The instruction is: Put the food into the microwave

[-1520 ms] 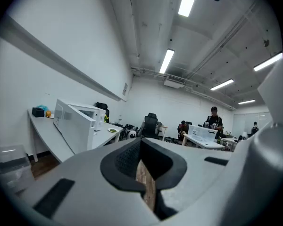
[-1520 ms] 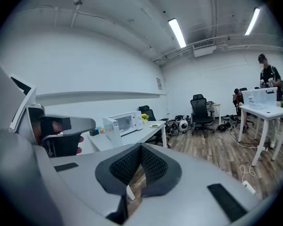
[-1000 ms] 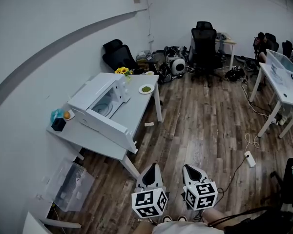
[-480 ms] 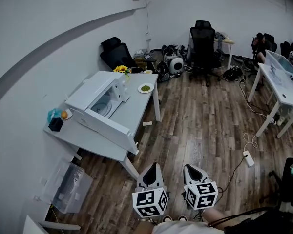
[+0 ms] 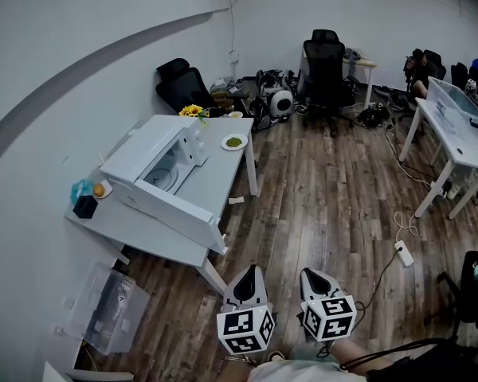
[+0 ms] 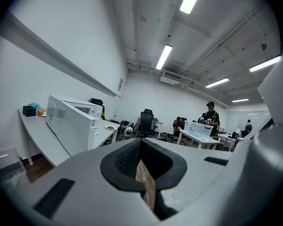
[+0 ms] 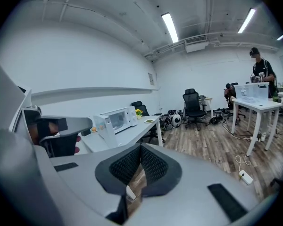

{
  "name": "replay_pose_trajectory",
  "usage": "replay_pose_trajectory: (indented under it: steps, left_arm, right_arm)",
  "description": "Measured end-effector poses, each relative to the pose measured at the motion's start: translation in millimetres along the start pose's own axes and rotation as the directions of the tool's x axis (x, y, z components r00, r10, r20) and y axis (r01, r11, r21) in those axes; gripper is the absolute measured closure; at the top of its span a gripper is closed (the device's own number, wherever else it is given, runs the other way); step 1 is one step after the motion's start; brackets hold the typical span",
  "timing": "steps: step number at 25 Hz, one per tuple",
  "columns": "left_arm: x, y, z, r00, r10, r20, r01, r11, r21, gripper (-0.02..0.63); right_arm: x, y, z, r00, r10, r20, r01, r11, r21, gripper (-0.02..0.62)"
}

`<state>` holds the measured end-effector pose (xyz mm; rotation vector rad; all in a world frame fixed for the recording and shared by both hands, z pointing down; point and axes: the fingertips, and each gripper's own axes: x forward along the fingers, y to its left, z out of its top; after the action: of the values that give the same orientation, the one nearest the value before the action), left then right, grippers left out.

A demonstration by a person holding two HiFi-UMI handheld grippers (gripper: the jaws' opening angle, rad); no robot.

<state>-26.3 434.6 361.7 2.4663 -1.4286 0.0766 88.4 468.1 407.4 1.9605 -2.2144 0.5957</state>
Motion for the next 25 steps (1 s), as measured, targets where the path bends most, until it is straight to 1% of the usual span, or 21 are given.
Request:
replay_pose_trajectory:
  steps: [6,14,19,25]
  left_arm:
    - [9.5,4.7,-2.8,1.0,-0.017,-0.019,0.017,1.0,0.001,0.605]
    - [37.7,6.5,-2.4,0.999,-0.022,-0.028,0.023,1.0,0.015,0.605]
    - [65.4,9.3,3.5,1.0,-0.014,-0.025,0.015,1.0,0.023,0.606]
    - [100.8,15.2,17.7,1.0,0.018,-0.014,-0.018,1.0,0.016,0.604]
  right_arm:
    - [9.8,-0.5,0.5,1.0,-0.01,-0.011,0.01,1.0,0.003,0.58]
    - [31.4,-17.0,6.8,1.0,-0.018,-0.012,0.018,1.0,0.005,0.58]
    - [60.1,-22.8,21.6,1.0,0.023,-0.008,-0.023,1.0,-0.006,0.58]
    - [92.7,-34.0,47.1,0.998,0.057,-0.003,-0.057,0.998,-0.026,0.58]
